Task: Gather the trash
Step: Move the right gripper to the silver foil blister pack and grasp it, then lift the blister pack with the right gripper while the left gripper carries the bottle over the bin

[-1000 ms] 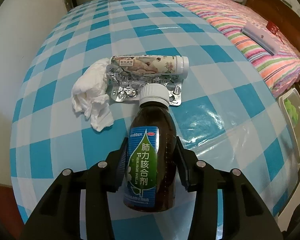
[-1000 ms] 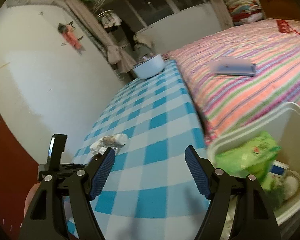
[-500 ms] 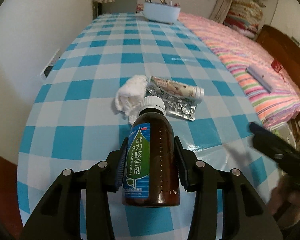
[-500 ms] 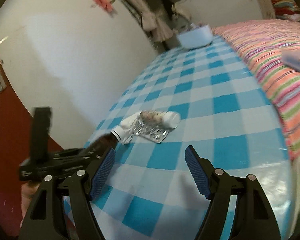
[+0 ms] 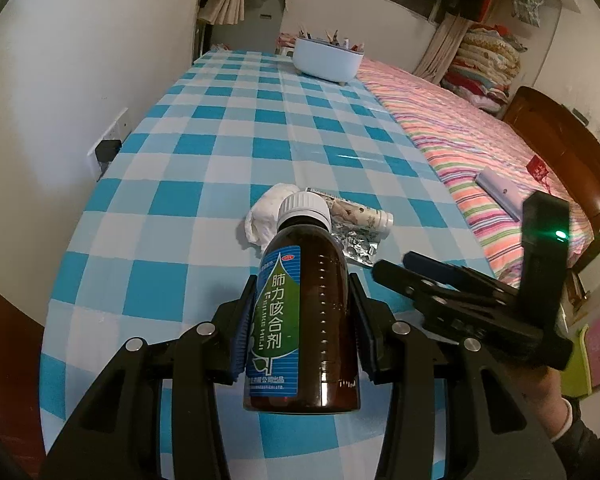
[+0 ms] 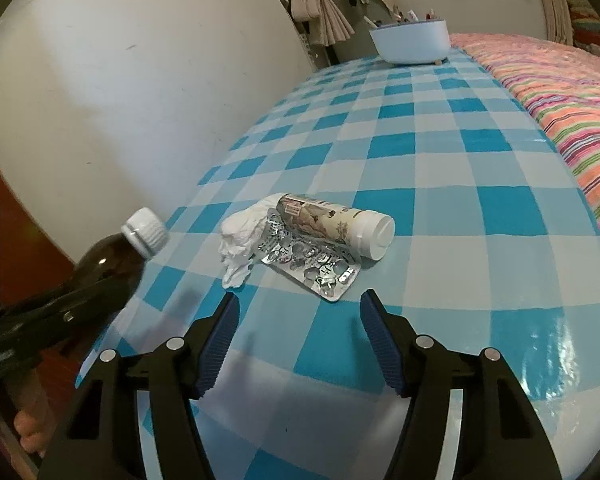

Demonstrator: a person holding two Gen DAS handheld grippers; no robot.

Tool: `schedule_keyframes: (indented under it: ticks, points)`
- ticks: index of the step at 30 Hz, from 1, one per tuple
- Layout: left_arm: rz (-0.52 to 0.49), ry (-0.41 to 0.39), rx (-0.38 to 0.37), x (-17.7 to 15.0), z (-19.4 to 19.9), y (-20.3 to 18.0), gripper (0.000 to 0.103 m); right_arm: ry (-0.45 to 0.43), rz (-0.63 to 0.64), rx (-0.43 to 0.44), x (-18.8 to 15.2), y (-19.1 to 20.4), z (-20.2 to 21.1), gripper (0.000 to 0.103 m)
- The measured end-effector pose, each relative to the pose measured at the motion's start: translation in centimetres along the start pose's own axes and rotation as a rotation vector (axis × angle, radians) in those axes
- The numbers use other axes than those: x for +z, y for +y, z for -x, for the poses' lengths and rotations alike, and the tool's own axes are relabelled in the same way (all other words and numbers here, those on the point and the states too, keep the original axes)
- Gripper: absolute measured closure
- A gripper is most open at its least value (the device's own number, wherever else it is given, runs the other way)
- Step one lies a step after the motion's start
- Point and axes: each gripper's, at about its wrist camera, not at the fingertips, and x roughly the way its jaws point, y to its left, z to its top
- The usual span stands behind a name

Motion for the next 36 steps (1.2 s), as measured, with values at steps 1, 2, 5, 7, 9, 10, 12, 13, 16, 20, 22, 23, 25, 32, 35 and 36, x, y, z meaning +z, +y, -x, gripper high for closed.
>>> schedule_keyframes:
  ticks: [1, 2, 5, 7, 9, 10, 12, 13, 16, 20, 22, 23, 25, 32, 35, 36]
  points:
    - [0.0, -0.004, -0.001, 0.0, 0.1, 0.0, 0.061, 0.004, 0.0, -0.005, 0.2, -0.1, -0.3, 0.042]
    - [0.0, -0.01, -0.003, 0.0, 0.3, 0.0, 0.061, 0.011, -0.003, -0.01, 0.3, -0.1, -0.6, 0.042]
    - [0.001, -0.02, -0.015, 0.0, 0.8, 0.0, 0.061, 0.026, -0.025, -0.015, 0.6, -0.4, -1.5, 0.042]
    - [0.002, -0.03, -0.021, 0.1, 1.2, 0.1, 0.061, 0.036, -0.035, -0.026, 0.8, -0.6, -2.3, 0.042]
    - [0.003, -0.033, -0.027, 0.1, 1.3, 0.2, 0.061, 0.039, -0.035, -0.032, 0.9, -0.6, -2.7, 0.042]
    - [0.007, -0.036, -0.028, 0.1, 1.4, 0.2, 0.061, 0.034, -0.033, -0.036, 1.0, -0.6, -2.9, 0.042]
    - [0.009, -0.038, -0.029, 0.1, 1.4, 0.3, 0.061, 0.037, -0.033, -0.042, 1.4, -0.6, -3.3, 0.042]
    - [0.007, -0.037, -0.03, 0.1, 1.4, 0.3, 0.061, 0.035, -0.03, -0.046, 1.6, -0.6, -3.5, 0.042]
    - [0.011, -0.04, -0.031, 0.2, 1.5, 0.4, 0.061, 0.04, -0.019, -0.053, 2.0, -0.5, -4.2, 0.043]
    - [0.011, -0.039, -0.024, 0.1, 1.5, 0.4, 0.061, 0.065, -0.017, -0.056, 2.5, -0.8, -4.9, 0.081]
    - [0.012, -0.036, -0.019, 0.2, 1.4, 0.5, 0.061, 0.073, -0.013, -0.05, 2.6, -0.9, -5.0, 0.086]
    - [0.015, -0.036, -0.013, 0.2, 1.3, 0.6, 0.061, 0.076, -0.013, -0.045, 2.5, -0.9, -4.9, 0.089]
    - [0.025, -0.038, -0.013, 0.3, 1.4, 0.7, 0.061, 0.077, -0.006, -0.029, 2.3, -0.8, -4.7, 0.095]
    - [0.038, -0.04, -0.002, 0.3, 1.5, 0.8, 0.061, 0.034, 0.063, -0.008, 1.1, 0.6, -3.1, 0.099]
    - [0.038, -0.043, -0.001, 0.4, 1.6, 0.8, 0.061, 0.019, 0.052, 0.014, 0.7, 0.8, -2.2, 0.099]
    - [0.038, -0.044, 0.002, 0.4, 1.6, 0.8, 0.061, 0.015, 0.049, 0.018, 0.7, 0.8, -2.0, 0.099]
